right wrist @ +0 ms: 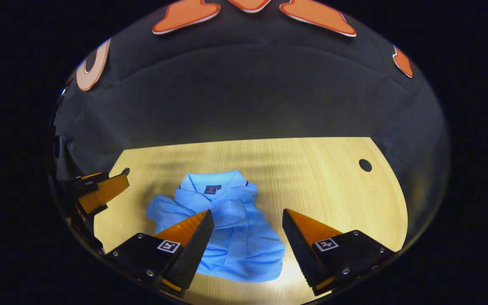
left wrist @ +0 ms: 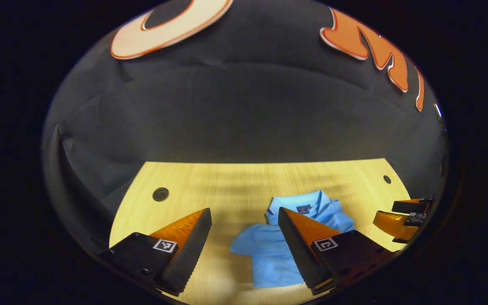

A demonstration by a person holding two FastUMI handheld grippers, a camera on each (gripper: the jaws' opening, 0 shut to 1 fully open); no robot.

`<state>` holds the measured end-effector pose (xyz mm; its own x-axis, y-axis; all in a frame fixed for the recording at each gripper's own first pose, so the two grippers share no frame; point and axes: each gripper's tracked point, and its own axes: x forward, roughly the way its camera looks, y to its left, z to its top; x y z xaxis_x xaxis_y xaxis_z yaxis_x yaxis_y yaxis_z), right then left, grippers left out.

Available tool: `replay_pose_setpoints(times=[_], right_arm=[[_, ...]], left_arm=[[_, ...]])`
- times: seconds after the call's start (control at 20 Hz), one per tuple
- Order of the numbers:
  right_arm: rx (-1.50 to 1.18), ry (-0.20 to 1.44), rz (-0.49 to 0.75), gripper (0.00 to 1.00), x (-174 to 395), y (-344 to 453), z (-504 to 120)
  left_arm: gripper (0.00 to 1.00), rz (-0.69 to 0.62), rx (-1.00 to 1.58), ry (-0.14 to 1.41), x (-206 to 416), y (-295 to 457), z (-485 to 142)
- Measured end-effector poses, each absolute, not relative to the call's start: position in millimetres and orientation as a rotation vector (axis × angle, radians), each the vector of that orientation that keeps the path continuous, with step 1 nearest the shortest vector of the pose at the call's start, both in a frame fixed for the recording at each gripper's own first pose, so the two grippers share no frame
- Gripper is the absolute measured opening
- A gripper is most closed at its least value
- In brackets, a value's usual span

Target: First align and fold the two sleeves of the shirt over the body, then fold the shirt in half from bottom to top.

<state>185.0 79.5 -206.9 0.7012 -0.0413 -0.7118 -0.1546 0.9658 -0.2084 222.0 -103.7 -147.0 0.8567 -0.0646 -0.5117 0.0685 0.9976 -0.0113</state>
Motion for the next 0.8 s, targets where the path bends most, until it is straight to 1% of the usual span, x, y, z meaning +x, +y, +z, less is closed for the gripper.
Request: replay_pose_setpoints(times=[0.3,0.55,0.8], right_arm=[[-0.275,0.621,0.094,0.98,149.3,80.1,-123.5],[-0.291,0.513,0.098,0.98,105.2,69.9,-73.0],[-0.271,0.459,0.14,0.98,61.5,63.4,-52.2]], left_arm=[[1.0,-0.048,0.011,0.354,168.6,-85.0,-61.9],[1.0,-0.087,-0.006,0.266,114.0,-86.8,-22.0],[1.0,-0.056,0.002,0.187,61.4,-87.0,-3.0]])
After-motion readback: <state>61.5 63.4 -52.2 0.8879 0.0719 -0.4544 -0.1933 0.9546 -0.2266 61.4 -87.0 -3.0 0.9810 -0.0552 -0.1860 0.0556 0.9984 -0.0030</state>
